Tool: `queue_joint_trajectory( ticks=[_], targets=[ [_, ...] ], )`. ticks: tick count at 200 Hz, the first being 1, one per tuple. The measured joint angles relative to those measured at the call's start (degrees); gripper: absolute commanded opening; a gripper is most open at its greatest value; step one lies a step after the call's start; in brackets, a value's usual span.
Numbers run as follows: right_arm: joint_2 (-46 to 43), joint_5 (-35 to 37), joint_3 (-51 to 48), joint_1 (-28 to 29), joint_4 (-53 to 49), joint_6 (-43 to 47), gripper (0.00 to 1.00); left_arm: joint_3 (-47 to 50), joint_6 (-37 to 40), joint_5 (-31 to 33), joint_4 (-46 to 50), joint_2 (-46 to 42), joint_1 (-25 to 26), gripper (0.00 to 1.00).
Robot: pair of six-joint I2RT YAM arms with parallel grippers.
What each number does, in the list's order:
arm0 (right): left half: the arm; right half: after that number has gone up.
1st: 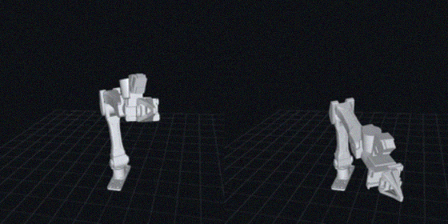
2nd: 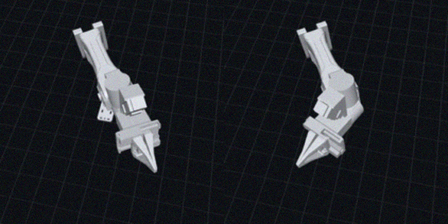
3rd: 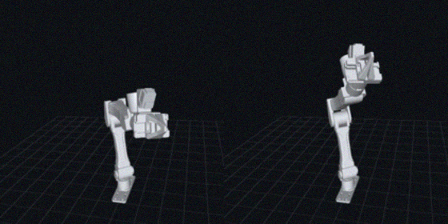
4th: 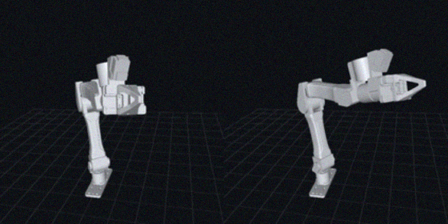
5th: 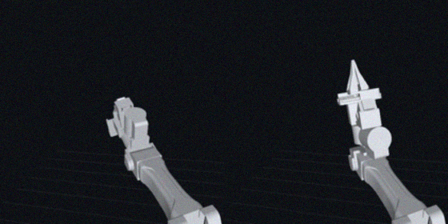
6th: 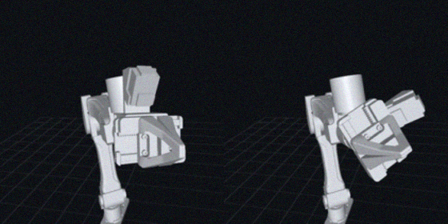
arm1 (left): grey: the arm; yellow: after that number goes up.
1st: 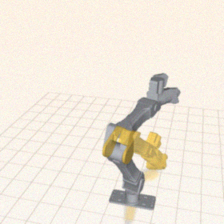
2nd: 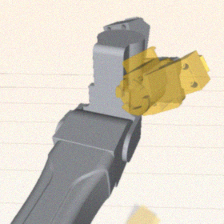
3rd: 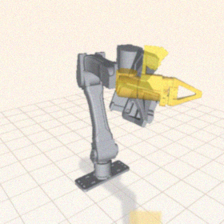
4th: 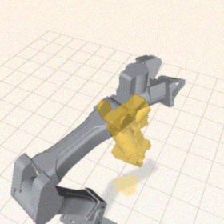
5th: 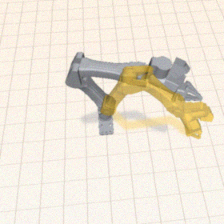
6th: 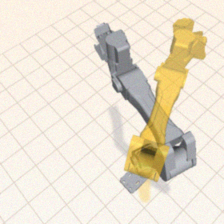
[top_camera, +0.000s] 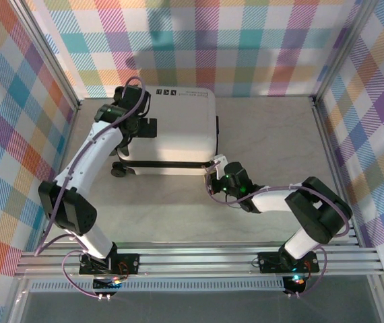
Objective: Pack the luggage
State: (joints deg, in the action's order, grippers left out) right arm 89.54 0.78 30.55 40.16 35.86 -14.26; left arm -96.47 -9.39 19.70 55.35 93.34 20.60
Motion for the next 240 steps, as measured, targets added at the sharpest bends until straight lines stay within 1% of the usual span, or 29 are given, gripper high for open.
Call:
queue_joint_trajectory(
  ticks=[27,49,80,114,134,140,157,170,193,215,240],
  targets=[
    [-2.8,0.3,-0.6,0.0,-1.5,0.7,0.00,4.6,-1.3,0.0,-2.9,-3.3,0.0,1.00],
    [-5.6,2.3,-1.1,0.0,-2.4,1.5,0.00,7.7,-2.7,-0.1,-5.5,-5.0,-0.6,1.00],
    [-8.7,6.4,-1.1,-0.4,-2.5,1.7,0.00,12.7,-4.4,-3.1,-10.1,-8.3,-2.4,1.00],
    [-9.0,10.6,-1.1,-1.2,-4.8,1.4,0.00,13.9,-5.0,-6.2,-11.2,-9.1,-5.0,1.00],
    [-9.2,9.9,-1.8,-1.4,-4.7,1.7,0.00,13.9,-5.0,-7.1,-11.2,-9.2,-5.7,1.00],
    [-9.6,9.2,-2.4,-1.5,-4.5,1.9,0.05,13.9,-5.0,-7.2,-11.1,-9.2,-5.9,1.00],
    [-10.0,7.7,-3.3,-1.6,-4.5,2.9,0.24,14.1,-5.0,-7.2,-11.1,-9.6,-6.0,1.00],
    [-10.0,6.2,-3.3,-1.6,-4.3,3.4,0.35,15.1,-5.3,-7.0,-11.6,-10.4,-6.2,1.00],
    [-8.9,3.1,-2.5,-1.8,-4.1,4.4,0.41,18.0,-6.3,-5.9,-12.0,-13.5,-6.4,1.00],
    [-7.1,1.2,-1.8,-1.9,-3.3,4.1,0.44,20.5,-6.8,-4.2,-11.8,-16.4,-6.9,1.00],
    [-5.9,-0.6,-1.6,-1.9,-2.5,3.5,0.45,22.1,-7.9,-3.8,-12.9,-17.3,-7.0,1.00]
  ],
)
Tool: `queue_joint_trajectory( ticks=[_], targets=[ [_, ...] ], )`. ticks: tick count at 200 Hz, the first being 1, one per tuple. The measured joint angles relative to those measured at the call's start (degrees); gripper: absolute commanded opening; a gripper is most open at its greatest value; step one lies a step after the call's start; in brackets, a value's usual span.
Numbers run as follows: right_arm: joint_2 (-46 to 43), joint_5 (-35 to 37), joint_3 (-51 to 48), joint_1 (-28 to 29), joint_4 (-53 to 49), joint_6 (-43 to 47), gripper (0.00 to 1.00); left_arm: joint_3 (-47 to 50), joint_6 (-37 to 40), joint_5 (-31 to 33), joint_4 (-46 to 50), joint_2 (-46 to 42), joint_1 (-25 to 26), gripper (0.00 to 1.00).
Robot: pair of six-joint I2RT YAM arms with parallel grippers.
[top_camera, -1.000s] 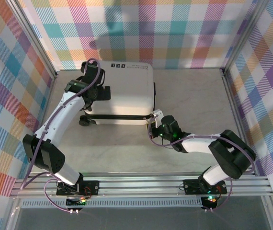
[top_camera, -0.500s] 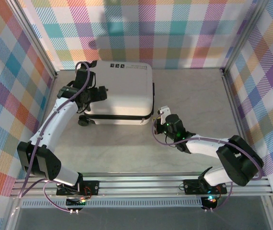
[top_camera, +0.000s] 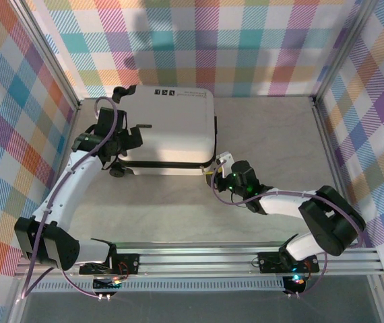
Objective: Pack the luggage
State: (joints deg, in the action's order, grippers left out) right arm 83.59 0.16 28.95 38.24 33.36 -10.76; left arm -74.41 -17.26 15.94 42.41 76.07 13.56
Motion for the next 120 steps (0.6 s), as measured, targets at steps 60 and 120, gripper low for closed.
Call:
queue_joint_trajectory(
  ticks=[60,120],
  targets=[
    [0.3,-1.8,0.0,0.0,0.2,-0.5,0.47,5.2,-6.2,0.9,-2.0,-5.2,-1.1,1.00],
    [0.3,-2.4,0.0,0.0,0.2,-0.5,0.46,14.7,-16.1,0.9,-0.4,-13.8,-7.0,1.00]
  ],
)
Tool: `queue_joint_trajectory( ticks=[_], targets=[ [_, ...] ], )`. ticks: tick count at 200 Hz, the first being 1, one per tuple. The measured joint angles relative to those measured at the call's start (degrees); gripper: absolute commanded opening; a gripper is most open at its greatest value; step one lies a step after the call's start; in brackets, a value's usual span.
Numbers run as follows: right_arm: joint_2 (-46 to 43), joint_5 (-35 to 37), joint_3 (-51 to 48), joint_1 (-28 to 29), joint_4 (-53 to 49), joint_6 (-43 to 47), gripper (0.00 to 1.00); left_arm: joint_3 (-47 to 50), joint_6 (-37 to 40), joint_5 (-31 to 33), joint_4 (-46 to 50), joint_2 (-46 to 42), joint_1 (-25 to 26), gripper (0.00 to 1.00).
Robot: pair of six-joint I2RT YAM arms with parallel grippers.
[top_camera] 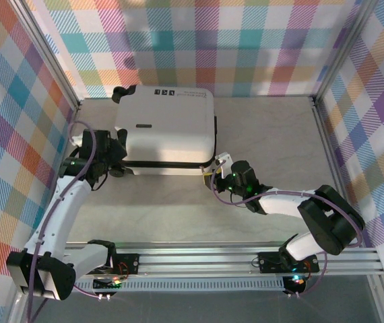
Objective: Pack the luggage
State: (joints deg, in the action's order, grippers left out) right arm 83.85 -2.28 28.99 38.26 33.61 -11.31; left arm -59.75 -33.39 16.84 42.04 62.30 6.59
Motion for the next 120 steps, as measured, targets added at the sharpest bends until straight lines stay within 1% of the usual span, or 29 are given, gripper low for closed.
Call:
queue_joint_trajectory(
  ticks=[20,48,79,93,120],
  targets=[
    [0.0,-0.2,0.0,0.0,0.1,0.0,0.46,1.0,-3.6,-2.3,-0.7,-0.2,-1.1,1.00],
    [0.0,-0.6,0.0,0.0,0.2,0.0,0.46,1.1,-7.9,-5.3,-3.4,-1.4,-1.3,1.00],
    [0.0,-1.0,-0.1,0.0,0.5,0.0,0.46,-0.2,-11.3,-6.9,-5.2,-2.6,-2.1,1.00],
    [0.0,-1.3,-0.1,0.0,1.1,0.0,0.46,-0.8,-13.1,-7.3,-6.3,-2.5,-3.0,1.00],
    [0.0,-1.7,-0.1,0.0,1.3,0.0,0.46,-1.1,-17.3,-10.2,-9.3,0.0,-5.6,1.00]
  ],
)
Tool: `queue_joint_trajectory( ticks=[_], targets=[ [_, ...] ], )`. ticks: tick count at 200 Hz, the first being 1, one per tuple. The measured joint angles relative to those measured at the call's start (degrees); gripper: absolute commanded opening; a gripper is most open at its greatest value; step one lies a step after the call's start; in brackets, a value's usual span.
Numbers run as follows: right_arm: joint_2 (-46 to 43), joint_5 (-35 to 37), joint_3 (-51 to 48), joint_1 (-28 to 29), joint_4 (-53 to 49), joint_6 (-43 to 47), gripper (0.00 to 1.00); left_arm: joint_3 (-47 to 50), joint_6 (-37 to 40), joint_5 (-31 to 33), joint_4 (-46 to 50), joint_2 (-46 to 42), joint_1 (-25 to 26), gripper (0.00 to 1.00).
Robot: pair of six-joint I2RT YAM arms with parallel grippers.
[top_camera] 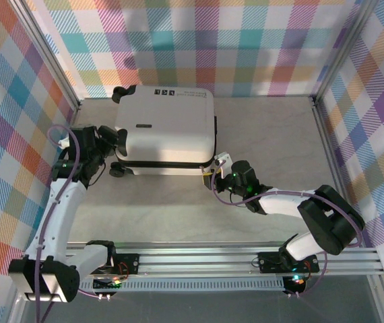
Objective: Pack the luggage
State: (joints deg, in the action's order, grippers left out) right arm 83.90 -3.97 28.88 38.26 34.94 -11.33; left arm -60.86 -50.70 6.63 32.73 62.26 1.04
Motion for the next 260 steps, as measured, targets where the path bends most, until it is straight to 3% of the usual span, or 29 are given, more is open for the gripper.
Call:
queue_joint_trajectory(
  ticks=[49,96,146,195,260],
  targets=[
    [0.0,-1.2,-0.3,0.0,0.1,0.2,0.47,-1.0,-5.1,-5.4,-3.1,8.0,-1.4,1.00],
    [-0.1,-5.9,-1.2,0.0,0.2,2.7,0.49,-3.0,-5.7,-7.1,-3.8,9.0,-2.6,1.00],
    [-0.1,-9.9,-1.6,-0.7,2.1,5.0,0.48,-2.5,-6.2,-11.4,-7.2,13.0,-5.0,0.84],
    [2.4,-11.3,-1.4,-4.8,3.5,4.9,0.47,-2.4,-5.3,-14.8,-9.1,13.8,-6.1,0.74],
    [5.2,-16.3,-1.0,-6.9,6.3,4.4,0.44,-2.1,-5.0,-16.4,-9.4,14.1,-6.4,0.69]
  ],
)
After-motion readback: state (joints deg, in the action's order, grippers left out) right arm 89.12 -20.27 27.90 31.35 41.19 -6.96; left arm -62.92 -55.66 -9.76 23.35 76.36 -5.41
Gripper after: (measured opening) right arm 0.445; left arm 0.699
